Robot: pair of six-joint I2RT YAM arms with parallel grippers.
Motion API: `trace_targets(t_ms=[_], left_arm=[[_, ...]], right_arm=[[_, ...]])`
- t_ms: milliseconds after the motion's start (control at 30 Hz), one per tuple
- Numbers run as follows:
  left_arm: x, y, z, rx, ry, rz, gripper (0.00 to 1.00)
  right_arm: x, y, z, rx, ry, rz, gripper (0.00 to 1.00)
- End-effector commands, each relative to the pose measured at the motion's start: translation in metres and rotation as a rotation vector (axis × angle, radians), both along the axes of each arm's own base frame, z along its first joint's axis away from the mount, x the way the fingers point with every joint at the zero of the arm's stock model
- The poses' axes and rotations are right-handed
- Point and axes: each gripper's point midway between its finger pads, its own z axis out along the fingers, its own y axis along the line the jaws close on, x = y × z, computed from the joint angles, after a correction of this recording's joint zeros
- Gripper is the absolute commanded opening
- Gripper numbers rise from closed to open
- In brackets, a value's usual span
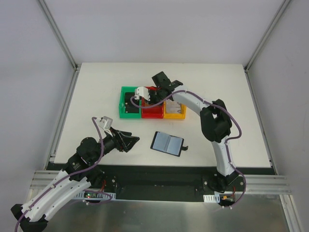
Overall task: Take the credit cards out of the card holder
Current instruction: Place the credit card in the storage box.
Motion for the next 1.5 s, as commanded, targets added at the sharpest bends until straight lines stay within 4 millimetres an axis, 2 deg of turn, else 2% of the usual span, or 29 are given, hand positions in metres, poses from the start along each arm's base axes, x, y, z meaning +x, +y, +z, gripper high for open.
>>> trace_targets(t_ms=[0, 967, 1067, 1233, 1467], left_arm=[[0.006, 0.003, 0.002, -0.008, -0.011, 0.033, 0.63], [0.007, 0.003, 0.001, -0.002, -0.008, 0.037, 0.63], [0.007, 0.003, 0.001, -0.003, -0.007, 0.037, 0.63], [0.008, 0.003, 0.0, -0.001, -0.005, 0.039, 0.64], [0.007, 0.002, 0.001, -0.003, -0.004, 0.036, 0.64]], right_arm=[[0.008, 0.004, 0.005, 0.017, -0.009, -0.021, 0.0], [0.025, 0.002, -0.012, -0.001, -0.01, -0.101, 0.0], [0.027, 0.002, -0.01, 0.002, -0.017, -0.108, 0.02], [0.032, 0.002, -0.004, 0.006, -0.038, -0.131, 0.13], [0.041, 0.003, 0.011, 0.019, -0.08, -0.16, 0.18]])
